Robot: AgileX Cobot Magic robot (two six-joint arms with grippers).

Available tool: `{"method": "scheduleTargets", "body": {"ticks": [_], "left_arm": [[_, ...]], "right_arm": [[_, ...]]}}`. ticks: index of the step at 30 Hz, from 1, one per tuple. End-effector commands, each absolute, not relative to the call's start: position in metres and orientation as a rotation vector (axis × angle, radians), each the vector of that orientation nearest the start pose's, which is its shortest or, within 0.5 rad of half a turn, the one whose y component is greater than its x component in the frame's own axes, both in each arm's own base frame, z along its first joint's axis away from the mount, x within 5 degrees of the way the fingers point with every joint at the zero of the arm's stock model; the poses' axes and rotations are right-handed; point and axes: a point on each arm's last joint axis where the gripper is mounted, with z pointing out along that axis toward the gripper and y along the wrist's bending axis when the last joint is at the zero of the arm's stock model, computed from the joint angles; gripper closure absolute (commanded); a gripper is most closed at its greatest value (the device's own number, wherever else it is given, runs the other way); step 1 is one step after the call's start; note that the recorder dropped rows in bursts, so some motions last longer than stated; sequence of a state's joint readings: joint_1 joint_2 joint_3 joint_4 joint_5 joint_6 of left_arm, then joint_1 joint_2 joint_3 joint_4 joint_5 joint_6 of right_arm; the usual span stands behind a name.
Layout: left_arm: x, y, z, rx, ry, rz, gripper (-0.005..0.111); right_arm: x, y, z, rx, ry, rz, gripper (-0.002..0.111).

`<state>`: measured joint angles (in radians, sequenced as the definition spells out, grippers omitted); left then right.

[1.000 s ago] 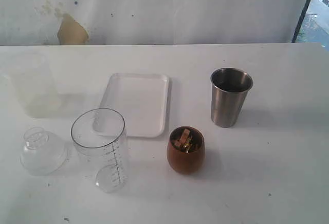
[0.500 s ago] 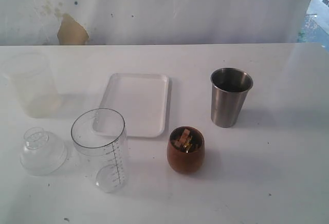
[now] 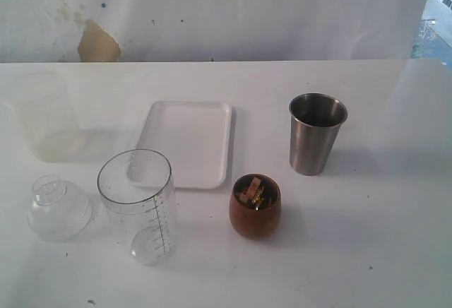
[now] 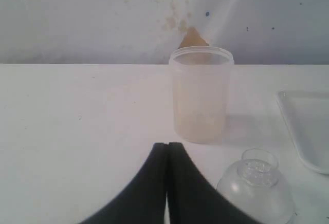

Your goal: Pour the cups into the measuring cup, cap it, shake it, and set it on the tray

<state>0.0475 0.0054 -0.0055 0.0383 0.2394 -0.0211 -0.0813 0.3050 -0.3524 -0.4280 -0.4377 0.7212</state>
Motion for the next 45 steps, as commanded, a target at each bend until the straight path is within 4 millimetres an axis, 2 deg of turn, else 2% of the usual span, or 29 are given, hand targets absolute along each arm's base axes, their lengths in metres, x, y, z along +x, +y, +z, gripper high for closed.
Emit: {"method": "scheduleTargets", "body": {"ticks": [1, 4, 6, 14, 23, 30, 34, 45], "left_arm": [[0.055, 0.003, 0.192, -0.027, 1.716, 0.059, 0.107], [0.055, 0.003, 0.192, -0.027, 1.716, 0.059, 0.107], [0.055, 0.003, 0.192, -0.027, 1.716, 0.059, 0.107], [0.055, 0.003, 0.192, -0.027, 1.716, 0.059, 0.107], [0.055, 0.003, 0.192, -0.027, 1.716, 0.059, 0.107], [0.055, 0.003, 0.192, -0.027, 1.716, 0.059, 0.107], [0.055, 0.003, 0.192, -0.027, 1.716, 0.059, 0.107], [0.055, 0.003, 0.192, -0.027, 1.716, 0.059, 0.107]], "right_arm": [[0.092, 0.016, 0.341, -0.044, 1.153, 0.297, 0.014], [0.102, 0.027, 0.333, -0.219, 1.208, 0.285, 0.012], [0.108, 0.035, 0.326, -0.303, 1.258, 0.361, 0.012], [0.140, 0.045, 0.290, -0.416, 1.537, 0.523, 0.012], [0.165, 0.064, 0.254, -0.657, 1.629, 0.769, 0.012], [0.182, 0.084, 0.217, -0.810, 1.761, 0.693, 0.012], [0.185, 0.094, 0.205, -0.902, 1.755, 0.686, 0.012], [0.195, 0.103, 0.163, -1.048, 1.867, 0.631, 0.012]]}}
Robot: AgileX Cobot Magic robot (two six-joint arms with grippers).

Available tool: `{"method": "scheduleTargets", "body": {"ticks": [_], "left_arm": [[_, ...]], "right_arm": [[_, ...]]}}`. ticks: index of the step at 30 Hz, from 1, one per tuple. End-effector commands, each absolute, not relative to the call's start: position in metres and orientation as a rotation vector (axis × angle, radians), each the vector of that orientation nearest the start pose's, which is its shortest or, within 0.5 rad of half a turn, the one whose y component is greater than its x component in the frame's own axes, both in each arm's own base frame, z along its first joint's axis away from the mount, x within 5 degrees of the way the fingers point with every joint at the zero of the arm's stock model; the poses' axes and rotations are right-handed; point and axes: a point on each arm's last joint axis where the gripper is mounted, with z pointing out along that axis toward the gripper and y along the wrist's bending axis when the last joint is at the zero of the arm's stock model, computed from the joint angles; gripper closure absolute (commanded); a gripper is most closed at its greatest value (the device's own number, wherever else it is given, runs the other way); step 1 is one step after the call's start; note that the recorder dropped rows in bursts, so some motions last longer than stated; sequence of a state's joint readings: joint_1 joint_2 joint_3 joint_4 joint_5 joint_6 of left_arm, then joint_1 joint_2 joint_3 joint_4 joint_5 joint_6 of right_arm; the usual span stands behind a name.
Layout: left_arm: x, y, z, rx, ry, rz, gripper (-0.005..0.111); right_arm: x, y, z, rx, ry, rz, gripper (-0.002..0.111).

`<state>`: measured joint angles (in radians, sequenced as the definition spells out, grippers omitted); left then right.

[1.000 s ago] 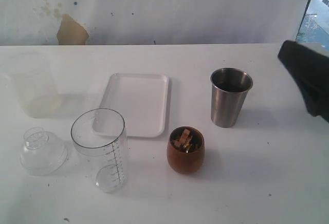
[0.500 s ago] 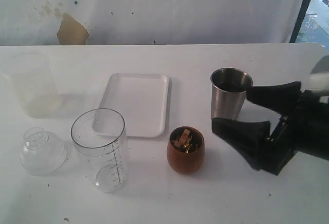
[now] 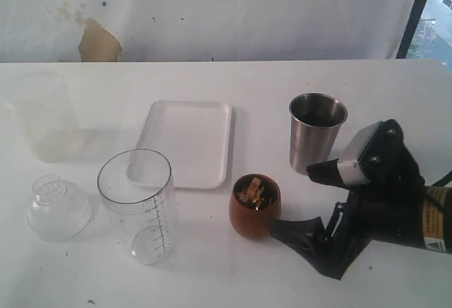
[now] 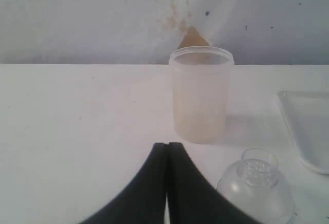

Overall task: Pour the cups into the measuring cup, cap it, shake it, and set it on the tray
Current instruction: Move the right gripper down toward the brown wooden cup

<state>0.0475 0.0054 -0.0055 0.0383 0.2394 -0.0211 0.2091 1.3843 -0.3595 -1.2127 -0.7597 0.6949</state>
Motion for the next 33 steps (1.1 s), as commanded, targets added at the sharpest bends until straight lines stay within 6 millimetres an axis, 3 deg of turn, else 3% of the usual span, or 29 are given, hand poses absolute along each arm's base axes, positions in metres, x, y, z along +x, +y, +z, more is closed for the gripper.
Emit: {"method": "scheduleTargets", "body": {"ticks": [1, 5, 10, 14, 22, 33], "left_arm": [[0.055, 0.003, 0.192, -0.027, 1.716, 0.059, 0.107], [0.055, 0.003, 0.192, -0.027, 1.716, 0.059, 0.107], [0.055, 0.003, 0.192, -0.027, 1.716, 0.059, 0.107], [0.055, 0.003, 0.192, -0.027, 1.716, 0.059, 0.107], [0.055, 0.003, 0.192, -0.027, 1.716, 0.059, 0.107], [0.055, 0.003, 0.192, -0.027, 1.716, 0.059, 0.107]], "right_arm": [[0.197, 0.103, 0.159, -1.053, 1.870, 0.622, 0.012], [0.202, 0.104, 0.158, -1.038, 1.809, 0.600, 0.012], [0.195, 0.109, 0.164, -1.074, 1.676, 0.656, 0.012], [0.188, 0.106, 0.152, -1.110, 1.653, 0.592, 0.012], [0.200, 0.105, 0.132, -0.949, 1.658, 0.603, 0.012], [0.209, 0.106, 0.101, -0.914, 1.697, 0.612, 0.012]]}}
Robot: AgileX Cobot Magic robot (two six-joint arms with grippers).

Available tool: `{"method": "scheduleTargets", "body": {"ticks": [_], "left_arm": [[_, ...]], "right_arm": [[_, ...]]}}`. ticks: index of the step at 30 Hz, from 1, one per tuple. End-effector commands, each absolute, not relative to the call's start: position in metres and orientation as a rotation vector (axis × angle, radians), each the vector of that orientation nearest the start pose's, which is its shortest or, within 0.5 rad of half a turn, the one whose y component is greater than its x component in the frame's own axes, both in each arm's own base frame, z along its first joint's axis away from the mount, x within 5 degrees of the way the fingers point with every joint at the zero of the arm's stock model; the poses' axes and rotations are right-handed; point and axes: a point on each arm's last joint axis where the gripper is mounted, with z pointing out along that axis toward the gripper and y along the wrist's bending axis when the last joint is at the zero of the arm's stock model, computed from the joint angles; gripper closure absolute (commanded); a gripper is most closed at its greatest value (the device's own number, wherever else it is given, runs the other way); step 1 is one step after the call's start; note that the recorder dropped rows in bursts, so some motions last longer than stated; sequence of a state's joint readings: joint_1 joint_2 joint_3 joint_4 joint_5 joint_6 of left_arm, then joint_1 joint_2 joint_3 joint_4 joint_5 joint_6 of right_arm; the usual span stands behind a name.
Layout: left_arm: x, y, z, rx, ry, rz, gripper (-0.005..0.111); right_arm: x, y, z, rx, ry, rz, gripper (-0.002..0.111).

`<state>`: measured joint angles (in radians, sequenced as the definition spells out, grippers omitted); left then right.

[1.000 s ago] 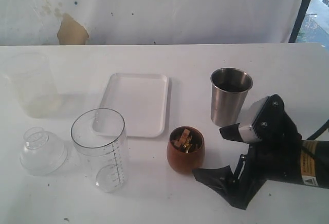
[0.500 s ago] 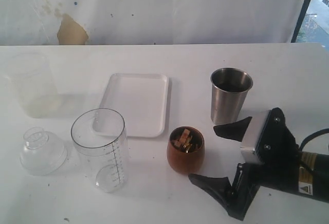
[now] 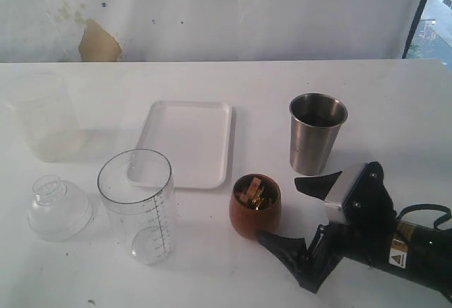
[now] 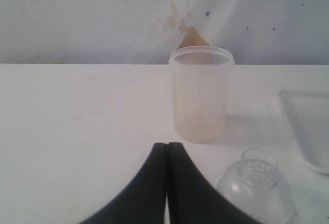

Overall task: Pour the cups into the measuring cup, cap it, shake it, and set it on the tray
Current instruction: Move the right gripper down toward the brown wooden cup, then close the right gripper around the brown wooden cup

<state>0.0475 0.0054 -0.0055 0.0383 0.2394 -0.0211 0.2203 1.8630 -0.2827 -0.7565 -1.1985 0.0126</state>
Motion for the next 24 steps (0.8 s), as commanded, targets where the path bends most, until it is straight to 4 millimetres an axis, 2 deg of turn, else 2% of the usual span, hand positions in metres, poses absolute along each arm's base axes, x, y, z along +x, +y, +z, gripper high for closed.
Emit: {"method": "scheduleTargets", "body": {"ticks": [1, 6, 14, 19, 24], "left_arm": [[0.055, 0.003, 0.192, -0.027, 1.716, 0.059, 0.107], [0.055, 0.003, 0.192, -0.027, 1.716, 0.059, 0.107], [0.055, 0.003, 0.192, -0.027, 1.716, 0.059, 0.107], [0.055, 0.003, 0.192, -0.027, 1.716, 0.059, 0.107], [0.055, 0.003, 0.192, -0.027, 1.716, 0.059, 0.107]], "right_arm": [[0.210, 0.106, 0.100, -0.912, 1.702, 0.612, 0.012], [0.217, 0.107, 0.095, -0.907, 1.709, 0.618, 0.012], [0.233, 0.111, 0.100, -0.906, 1.664, 0.602, 0.012], [0.239, 0.113, 0.090, -0.917, 1.684, 0.612, 0.012], [0.245, 0.116, 0.089, -0.939, 1.653, 0.627, 0.012]]}}
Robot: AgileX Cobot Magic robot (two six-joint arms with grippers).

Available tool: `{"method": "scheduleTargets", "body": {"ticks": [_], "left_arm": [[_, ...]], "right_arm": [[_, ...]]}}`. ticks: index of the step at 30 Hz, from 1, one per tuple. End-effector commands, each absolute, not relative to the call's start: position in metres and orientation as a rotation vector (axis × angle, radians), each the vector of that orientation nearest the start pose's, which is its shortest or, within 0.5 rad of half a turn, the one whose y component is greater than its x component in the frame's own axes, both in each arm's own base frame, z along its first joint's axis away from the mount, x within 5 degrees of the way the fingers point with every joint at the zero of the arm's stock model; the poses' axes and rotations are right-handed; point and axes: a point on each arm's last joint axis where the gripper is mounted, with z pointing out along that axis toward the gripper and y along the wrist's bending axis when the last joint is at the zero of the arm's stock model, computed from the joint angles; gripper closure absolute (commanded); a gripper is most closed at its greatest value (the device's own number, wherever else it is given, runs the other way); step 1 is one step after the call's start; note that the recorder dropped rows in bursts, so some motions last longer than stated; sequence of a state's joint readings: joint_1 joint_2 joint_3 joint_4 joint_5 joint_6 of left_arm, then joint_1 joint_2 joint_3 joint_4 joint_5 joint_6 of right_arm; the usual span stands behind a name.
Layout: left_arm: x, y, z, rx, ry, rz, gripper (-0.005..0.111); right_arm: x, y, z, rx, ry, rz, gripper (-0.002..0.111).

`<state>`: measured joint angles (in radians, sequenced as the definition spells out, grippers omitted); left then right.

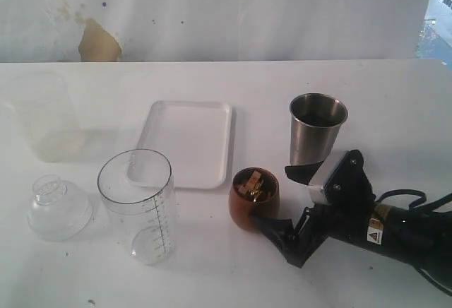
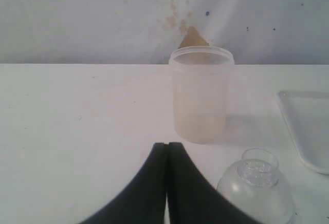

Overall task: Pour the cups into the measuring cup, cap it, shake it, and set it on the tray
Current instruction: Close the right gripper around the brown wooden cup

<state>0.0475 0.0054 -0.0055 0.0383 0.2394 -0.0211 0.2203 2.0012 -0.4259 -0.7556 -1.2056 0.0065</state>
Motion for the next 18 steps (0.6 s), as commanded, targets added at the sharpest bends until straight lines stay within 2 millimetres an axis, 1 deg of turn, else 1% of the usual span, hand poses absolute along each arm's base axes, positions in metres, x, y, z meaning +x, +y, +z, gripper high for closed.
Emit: {"method": "scheduleTargets", "body": {"ticks": [1, 4, 7, 11, 14, 16, 18], "left_arm": [[0.055, 0.003, 0.192, -0.027, 1.716, 0.059, 0.107], [0.055, 0.003, 0.192, -0.027, 1.716, 0.059, 0.107], [0.055, 0.003, 0.192, -0.027, 1.716, 0.059, 0.107], [0.055, 0.003, 0.192, -0.027, 1.716, 0.059, 0.107], [0.055, 0.003, 0.192, -0.027, 1.716, 0.059, 0.107], [0.055, 0.003, 0.192, -0.027, 1.716, 0.059, 0.107], [0.055, 0.003, 0.192, -0.027, 1.716, 0.059, 0.107]], "right_arm": [[0.246, 0.117, 0.089, -0.946, 1.646, 0.631, 0.012], [0.251, 0.118, 0.087, -0.930, 1.654, 0.650, 0.012], [0.262, 0.121, 0.085, -0.873, 1.678, 0.701, 0.012], [0.269, 0.128, 0.085, -0.927, 1.639, 0.752, 0.012], [0.272, 0.140, 0.083, -0.946, 1.625, 0.787, 0.012], [0.275, 0.145, 0.082, -0.980, 1.634, 0.768, 0.012], [0.276, 0.145, 0.080, -0.994, 1.653, 0.749, 0.012]]}}
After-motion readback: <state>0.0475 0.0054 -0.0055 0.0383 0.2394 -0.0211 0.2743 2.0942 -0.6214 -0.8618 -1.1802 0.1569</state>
